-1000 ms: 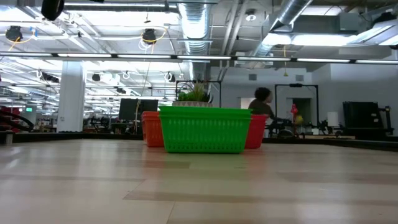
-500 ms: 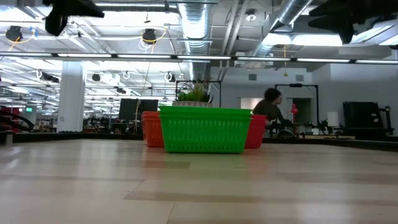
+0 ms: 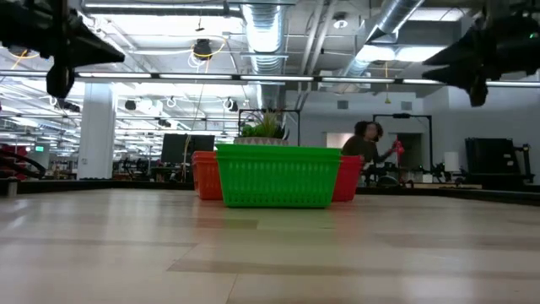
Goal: Stack baskets by color
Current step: Return to Home Position
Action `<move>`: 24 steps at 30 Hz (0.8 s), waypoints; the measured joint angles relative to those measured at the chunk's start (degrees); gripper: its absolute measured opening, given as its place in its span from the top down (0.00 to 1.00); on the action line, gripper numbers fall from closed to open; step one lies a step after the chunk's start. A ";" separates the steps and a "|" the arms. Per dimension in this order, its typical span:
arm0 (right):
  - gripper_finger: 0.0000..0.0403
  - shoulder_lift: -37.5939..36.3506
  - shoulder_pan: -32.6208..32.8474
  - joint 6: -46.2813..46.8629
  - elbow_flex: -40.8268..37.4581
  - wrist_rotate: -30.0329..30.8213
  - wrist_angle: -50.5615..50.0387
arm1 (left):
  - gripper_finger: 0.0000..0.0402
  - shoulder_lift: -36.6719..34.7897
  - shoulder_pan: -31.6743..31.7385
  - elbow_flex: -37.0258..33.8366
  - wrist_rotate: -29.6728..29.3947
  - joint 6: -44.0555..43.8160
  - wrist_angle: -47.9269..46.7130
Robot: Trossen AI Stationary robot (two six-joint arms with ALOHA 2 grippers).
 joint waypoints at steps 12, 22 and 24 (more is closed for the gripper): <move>0.59 0.49 1.37 5.21 -11.94 -0.82 15.40 | 1.00 0.40 0.02 -7.81 0.66 -6.83 -0.77; 0.59 1.51 2.34 4.00 -12.17 -0.83 15.39 | 1.00 1.56 0.02 -10.18 -0.59 -7.82 -0.28; 0.59 1.50 2.18 3.79 -12.17 -0.85 15.36 | 1.00 1.63 0.02 -10.18 -0.52 -6.76 -0.34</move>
